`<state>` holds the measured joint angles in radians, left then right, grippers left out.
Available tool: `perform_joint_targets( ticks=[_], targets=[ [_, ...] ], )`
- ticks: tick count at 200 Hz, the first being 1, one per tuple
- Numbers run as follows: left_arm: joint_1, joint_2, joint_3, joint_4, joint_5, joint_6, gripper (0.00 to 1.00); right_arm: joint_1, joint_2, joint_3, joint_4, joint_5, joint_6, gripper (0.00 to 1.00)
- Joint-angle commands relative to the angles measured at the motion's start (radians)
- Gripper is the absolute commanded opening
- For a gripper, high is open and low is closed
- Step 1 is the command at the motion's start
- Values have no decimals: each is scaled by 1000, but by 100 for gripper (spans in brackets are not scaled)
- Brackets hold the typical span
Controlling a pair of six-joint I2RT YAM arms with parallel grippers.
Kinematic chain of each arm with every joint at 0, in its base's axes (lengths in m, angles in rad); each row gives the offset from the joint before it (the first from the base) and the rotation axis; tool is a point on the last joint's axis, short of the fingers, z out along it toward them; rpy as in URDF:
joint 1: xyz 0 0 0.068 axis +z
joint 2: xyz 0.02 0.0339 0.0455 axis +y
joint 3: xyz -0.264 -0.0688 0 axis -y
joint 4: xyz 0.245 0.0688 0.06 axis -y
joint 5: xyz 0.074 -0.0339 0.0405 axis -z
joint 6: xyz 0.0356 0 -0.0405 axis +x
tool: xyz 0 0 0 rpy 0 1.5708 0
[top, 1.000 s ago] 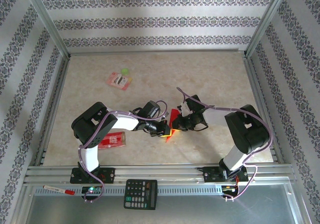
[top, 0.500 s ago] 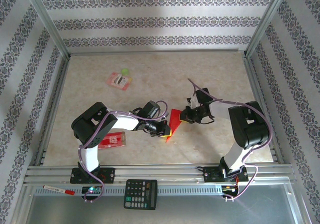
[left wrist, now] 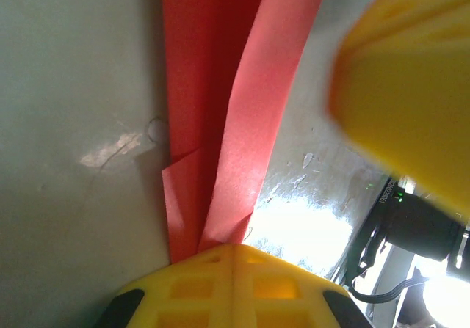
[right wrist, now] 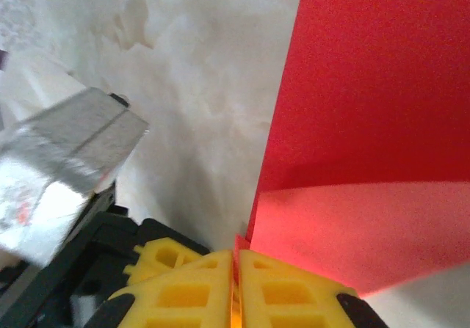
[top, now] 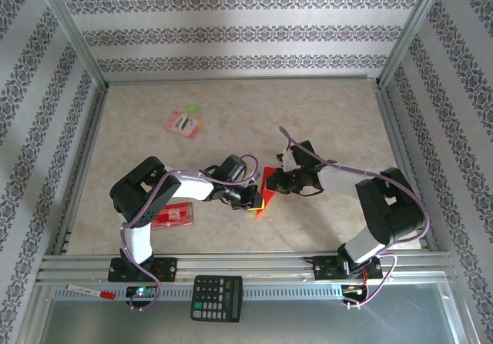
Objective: Fold a paper plane with a square sheet of paper (pick it up from the middle)
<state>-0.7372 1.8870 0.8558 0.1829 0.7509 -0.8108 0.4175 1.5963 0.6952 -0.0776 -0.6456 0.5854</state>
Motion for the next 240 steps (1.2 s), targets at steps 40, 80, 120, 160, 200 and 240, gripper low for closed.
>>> perform_joint_targets(
  ticks=[40, 80, 120, 160, 200, 240],
  targets=[
    [10, 32, -26, -147, -58, 37, 4, -97, 158, 72, 12, -2, -48, 10],
    [10, 27, -34, -157, -59, 44, 4, -195, 195, 85, 0, 19, -44, 9],
    [10, 15, -12, -168, -51, 45, 5, -208, 220, 95, -7, 9, -44, 9],
    [9, -42, 43, -140, -16, 2, 13, -209, 223, 67, -6, 28, -47, 9],
    [0, -92, 106, -105, 8, -32, 18, -208, 221, 67, -13, 27, -57, 9],
    [-11, -15, 181, -92, 34, -35, 11, -208, 223, 66, -19, 30, -64, 9]
  ],
)
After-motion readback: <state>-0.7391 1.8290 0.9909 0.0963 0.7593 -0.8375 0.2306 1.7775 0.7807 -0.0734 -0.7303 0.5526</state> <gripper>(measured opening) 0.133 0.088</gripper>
